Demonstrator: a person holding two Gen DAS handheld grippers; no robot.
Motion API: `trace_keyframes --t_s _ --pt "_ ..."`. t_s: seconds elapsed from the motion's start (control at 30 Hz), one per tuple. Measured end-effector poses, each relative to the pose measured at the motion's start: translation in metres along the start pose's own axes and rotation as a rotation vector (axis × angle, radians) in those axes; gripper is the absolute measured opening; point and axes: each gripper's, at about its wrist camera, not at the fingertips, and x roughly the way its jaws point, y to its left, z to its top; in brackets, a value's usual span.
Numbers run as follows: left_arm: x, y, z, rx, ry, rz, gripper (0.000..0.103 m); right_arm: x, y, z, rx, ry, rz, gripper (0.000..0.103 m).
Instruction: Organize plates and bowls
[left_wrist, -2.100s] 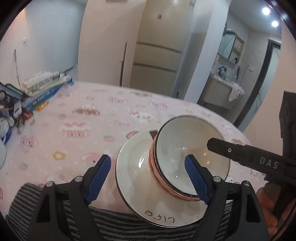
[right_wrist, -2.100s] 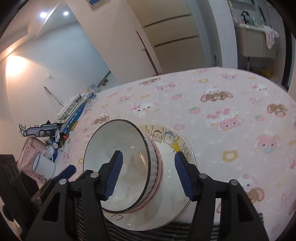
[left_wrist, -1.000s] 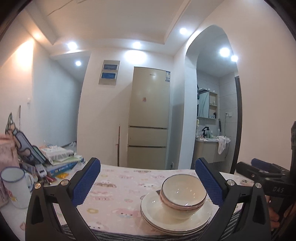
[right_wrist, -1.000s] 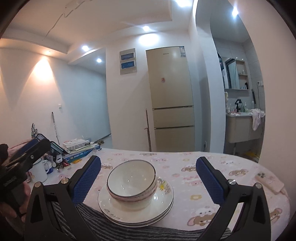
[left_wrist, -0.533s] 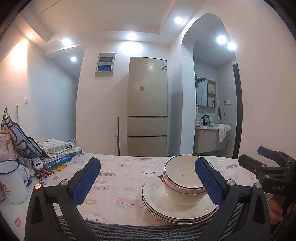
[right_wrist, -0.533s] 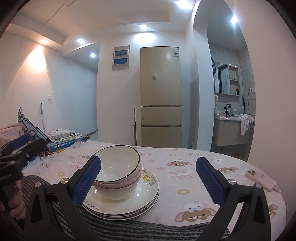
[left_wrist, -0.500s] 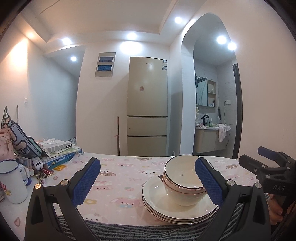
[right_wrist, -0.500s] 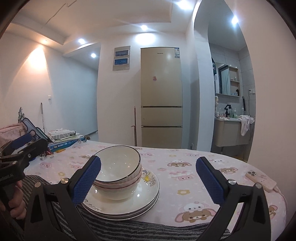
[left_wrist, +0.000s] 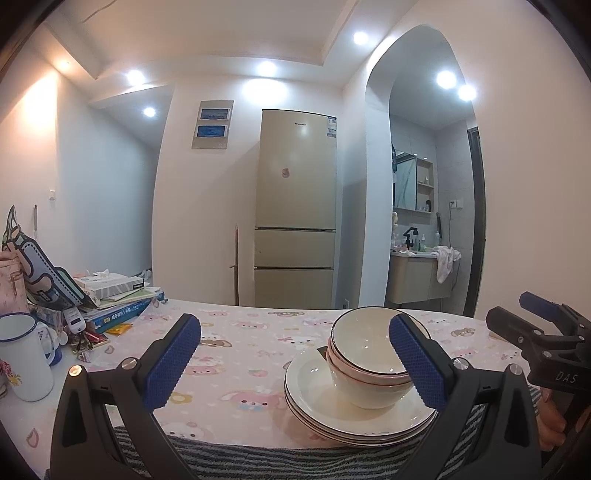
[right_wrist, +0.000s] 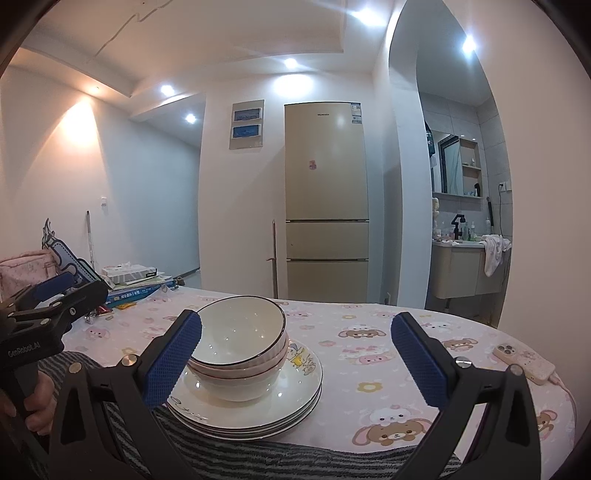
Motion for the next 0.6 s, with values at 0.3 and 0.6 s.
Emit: trace_keyframes --t_s 0.3,0.6 --pt "-0.002 0.0023 0.0003 -0.008 -0.009 0.005 0.103 0.0039 -0.002 0.0006 0.013 0.015 0.001 0.103" --pt "-0.0036 0.004 0.0006 -0.003 -0.01 0.01 0.103 0.0033 -0.0032 -0.0001 0.022 0.014 0.0 0.102"
